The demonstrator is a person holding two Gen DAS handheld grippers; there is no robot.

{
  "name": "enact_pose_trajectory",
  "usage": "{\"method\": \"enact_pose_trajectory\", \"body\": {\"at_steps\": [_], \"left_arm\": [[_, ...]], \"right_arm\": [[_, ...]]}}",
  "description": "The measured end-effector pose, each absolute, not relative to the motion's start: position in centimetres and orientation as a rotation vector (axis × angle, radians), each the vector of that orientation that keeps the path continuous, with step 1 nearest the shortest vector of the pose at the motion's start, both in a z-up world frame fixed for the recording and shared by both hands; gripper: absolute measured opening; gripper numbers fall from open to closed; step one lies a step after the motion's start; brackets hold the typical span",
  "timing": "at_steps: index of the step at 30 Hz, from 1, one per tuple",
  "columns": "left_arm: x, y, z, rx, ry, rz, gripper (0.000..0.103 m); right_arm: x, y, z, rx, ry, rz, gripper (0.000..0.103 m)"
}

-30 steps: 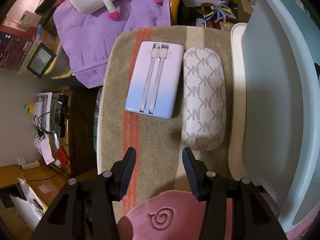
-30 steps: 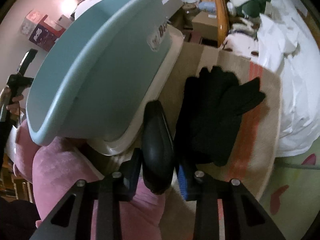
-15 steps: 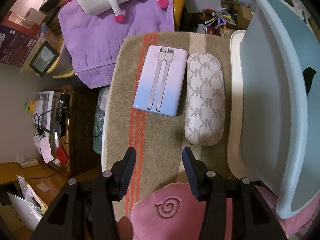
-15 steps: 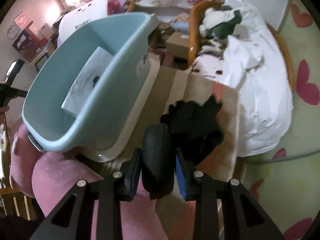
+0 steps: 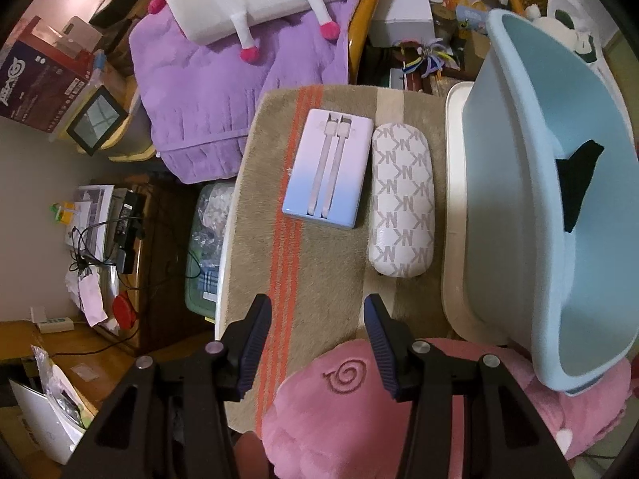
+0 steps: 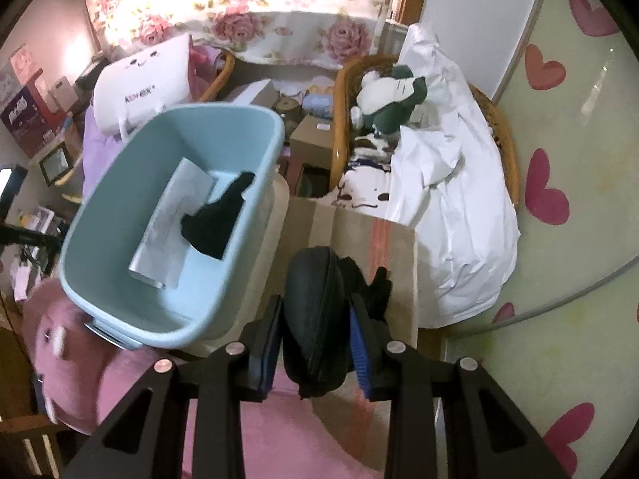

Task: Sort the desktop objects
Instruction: 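Lift the black case with the right gripper toward the blue basin, then carry the black case with the right gripper over the blue basin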

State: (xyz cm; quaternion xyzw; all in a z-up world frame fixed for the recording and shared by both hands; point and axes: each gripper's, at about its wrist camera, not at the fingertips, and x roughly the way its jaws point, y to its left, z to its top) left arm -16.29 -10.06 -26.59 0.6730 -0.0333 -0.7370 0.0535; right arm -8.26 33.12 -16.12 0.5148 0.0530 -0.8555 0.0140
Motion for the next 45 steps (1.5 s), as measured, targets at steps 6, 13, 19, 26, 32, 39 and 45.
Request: {"method": "enact_pose_trajectory", "body": {"at_steps": [6, 13, 19, 26, 32, 39, 45], "left_arm": [[-15.3, -10.7, -25.5, 2.027, -0.099, -2.254, 0.052], [-14.3, -11.8, -24.5, 2.006, -0.077, -2.263, 0.052], [-14.0, -12.0, -23.7, 1.987, -0.1, -2.277, 0.052], [-13.7, -12.4, -23.0, 1.976, -0.102, -2.29, 0.052], [-13.5, -12.6, -22.7, 1.97, -0.107, -2.293, 0.052], [-13.3, -13.0, -22.4, 1.963, -0.134, -2.293, 0.052], [-13.2, -13.7, -22.4, 1.955, -0.143, -2.281, 0.052]], "right_arm": [[-7.4, 31.0, -12.8, 1.612, 0.188, -2.687, 0.034], [-6.2, 28.9, -9.1, 1.607, 0.209, -2.692, 0.034], [-5.1, 27.5, -6.2, 1.565, 0.238, -2.712, 0.034], [-3.9, 26.7, -4.4, 1.553, 0.235, -2.712, 0.034], [-3.7, 25.6, -3.9, 1.541, 0.227, -2.71, 0.034], [-5.2, 22.0, -4.1, 1.508, 0.216, -2.691, 0.034], [-7.3, 18.3, -4.4, 1.482, 0.181, -2.656, 0.034]]}}
